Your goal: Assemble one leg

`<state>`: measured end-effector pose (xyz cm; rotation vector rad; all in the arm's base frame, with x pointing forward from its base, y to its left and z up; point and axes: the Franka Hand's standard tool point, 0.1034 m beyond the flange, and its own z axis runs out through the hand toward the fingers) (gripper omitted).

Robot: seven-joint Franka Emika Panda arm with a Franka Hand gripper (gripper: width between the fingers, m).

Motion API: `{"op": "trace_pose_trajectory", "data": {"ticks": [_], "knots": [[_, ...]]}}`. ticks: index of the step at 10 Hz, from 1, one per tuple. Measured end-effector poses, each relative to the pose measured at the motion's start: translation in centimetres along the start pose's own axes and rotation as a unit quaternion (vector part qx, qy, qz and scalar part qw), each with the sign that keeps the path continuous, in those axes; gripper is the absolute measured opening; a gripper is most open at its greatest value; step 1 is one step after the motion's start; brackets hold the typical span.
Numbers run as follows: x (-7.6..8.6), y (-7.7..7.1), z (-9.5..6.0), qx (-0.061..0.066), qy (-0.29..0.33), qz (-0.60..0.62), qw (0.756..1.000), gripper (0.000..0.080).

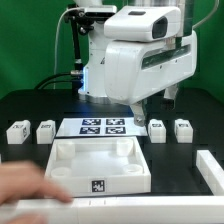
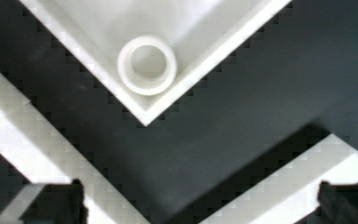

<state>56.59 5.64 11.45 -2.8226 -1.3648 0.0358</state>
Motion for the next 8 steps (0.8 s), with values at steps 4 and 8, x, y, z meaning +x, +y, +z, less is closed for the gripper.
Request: {"op": "trace_pose_trajectory", "data": {"ticks": [4, 8], "knots": [[-0.03, -0.04, 0.13, 0.001, -0.001, 0.000, 1.000, 0.0650], [-0.04, -0.06, 0.21, 0.002, -0.001, 0.000, 1.000, 0.0650]]}}
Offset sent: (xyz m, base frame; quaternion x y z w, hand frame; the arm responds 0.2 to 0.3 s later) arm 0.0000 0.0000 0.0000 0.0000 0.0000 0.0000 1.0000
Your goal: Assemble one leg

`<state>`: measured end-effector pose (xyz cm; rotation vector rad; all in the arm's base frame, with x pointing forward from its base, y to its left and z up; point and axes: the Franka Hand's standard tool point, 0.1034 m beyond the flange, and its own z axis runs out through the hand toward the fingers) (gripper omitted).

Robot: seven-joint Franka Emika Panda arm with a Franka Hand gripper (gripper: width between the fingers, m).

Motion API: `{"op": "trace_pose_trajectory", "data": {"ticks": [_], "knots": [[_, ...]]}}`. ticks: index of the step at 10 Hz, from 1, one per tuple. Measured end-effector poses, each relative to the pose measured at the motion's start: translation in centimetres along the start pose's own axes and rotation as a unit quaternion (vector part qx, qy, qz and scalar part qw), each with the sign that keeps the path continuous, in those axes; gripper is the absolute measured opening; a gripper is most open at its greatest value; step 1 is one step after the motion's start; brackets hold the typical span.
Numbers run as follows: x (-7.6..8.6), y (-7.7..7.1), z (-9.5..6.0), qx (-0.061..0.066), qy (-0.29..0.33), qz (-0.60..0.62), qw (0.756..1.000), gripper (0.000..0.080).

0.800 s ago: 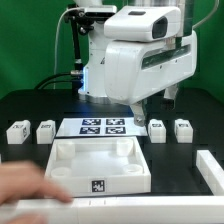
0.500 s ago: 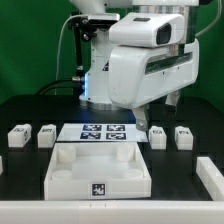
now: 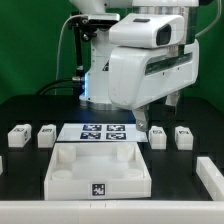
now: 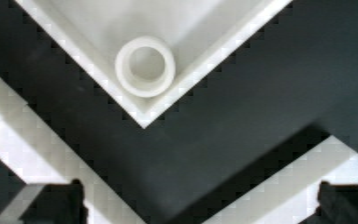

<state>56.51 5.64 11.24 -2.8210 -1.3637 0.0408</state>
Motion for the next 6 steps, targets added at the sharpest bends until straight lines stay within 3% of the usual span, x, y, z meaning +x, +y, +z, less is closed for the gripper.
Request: {"op": "trace_pose_trajectory", "data": {"ticks": [4, 6], "knots": [[-0.1, -0.1, 0.1, 0.000, 0.000, -0.011, 1.000, 0.0650], [-3.2, -2.8, 1.4, 0.001, -0.003, -0.052, 0.999, 0.0650]]}}
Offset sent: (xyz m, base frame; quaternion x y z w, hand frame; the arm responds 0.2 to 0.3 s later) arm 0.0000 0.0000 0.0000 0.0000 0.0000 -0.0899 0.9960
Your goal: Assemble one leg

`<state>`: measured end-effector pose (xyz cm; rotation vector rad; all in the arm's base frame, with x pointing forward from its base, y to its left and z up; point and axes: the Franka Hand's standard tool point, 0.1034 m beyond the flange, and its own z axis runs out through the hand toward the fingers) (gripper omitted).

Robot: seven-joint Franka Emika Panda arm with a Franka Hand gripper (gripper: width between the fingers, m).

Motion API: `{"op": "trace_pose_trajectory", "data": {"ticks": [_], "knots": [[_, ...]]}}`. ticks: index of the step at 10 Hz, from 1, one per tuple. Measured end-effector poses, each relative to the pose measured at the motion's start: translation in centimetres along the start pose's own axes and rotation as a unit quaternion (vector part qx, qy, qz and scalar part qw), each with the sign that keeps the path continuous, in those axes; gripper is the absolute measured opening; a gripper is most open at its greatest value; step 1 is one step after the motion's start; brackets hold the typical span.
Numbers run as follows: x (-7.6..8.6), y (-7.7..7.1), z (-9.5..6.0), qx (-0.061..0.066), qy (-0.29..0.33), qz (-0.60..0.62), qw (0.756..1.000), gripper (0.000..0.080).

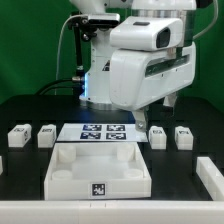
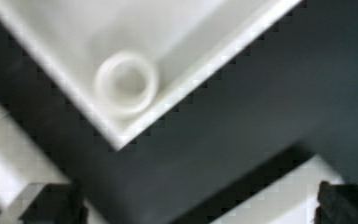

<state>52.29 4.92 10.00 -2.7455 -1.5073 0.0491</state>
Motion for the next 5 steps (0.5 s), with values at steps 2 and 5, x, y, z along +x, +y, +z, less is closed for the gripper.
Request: {"op": "trace_pose_trajectory", "data": {"ticks": [2, 5], "knots": [[-3.6, -2.1, 1.3, 0.002, -0.001, -0.137, 0.991, 0.0650], [-8.1, -3.7, 4.7, 0.004, 0.006, -0.284, 0.959, 0.0650]]}}
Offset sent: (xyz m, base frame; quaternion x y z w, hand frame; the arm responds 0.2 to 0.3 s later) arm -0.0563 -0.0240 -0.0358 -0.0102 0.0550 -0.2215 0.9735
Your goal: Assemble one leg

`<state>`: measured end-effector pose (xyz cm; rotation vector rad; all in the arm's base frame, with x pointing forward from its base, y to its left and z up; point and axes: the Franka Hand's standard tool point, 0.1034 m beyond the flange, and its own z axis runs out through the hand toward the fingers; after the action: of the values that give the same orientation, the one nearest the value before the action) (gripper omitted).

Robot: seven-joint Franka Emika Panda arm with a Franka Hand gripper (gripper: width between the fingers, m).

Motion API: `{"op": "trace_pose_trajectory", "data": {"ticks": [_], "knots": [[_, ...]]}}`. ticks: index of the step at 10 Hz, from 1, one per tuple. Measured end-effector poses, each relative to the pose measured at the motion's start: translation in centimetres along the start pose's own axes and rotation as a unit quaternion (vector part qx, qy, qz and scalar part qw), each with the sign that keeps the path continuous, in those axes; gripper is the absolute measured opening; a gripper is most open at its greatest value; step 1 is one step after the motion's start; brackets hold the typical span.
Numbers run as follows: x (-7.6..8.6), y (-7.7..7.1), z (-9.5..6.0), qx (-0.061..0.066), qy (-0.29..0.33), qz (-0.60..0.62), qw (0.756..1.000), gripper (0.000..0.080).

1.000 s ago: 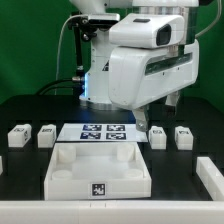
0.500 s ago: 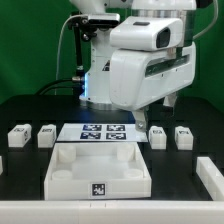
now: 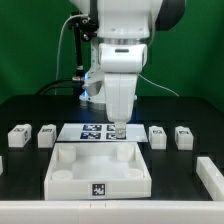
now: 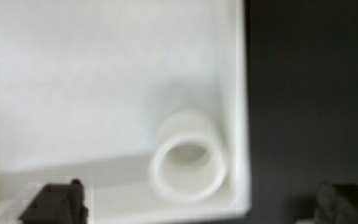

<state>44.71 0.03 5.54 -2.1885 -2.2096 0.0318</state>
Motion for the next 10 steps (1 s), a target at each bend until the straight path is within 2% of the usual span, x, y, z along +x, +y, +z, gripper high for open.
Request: {"op": "trace_pose_trajectory", "data": {"ticks": [4, 6, 7, 8, 10], "knots": [[-4.0, -0.5, 4.2, 0.020, 0.014, -0.022, 0.999, 0.0650], [-4.1, -0.3, 4.6, 0.021, 0.015, -0.018, 1.000, 0.0650], [-4.1, -0.3, 4.6, 0.022, 0.015, -0.018, 0.999, 0.0510], [-4.2, -0.3, 4.6, 0.022, 0.015, -0.017, 0.999, 0.0510], [-4.2, -0.4, 4.7, 0.022, 0.015, -0.017, 0.999, 0.0237]]}}
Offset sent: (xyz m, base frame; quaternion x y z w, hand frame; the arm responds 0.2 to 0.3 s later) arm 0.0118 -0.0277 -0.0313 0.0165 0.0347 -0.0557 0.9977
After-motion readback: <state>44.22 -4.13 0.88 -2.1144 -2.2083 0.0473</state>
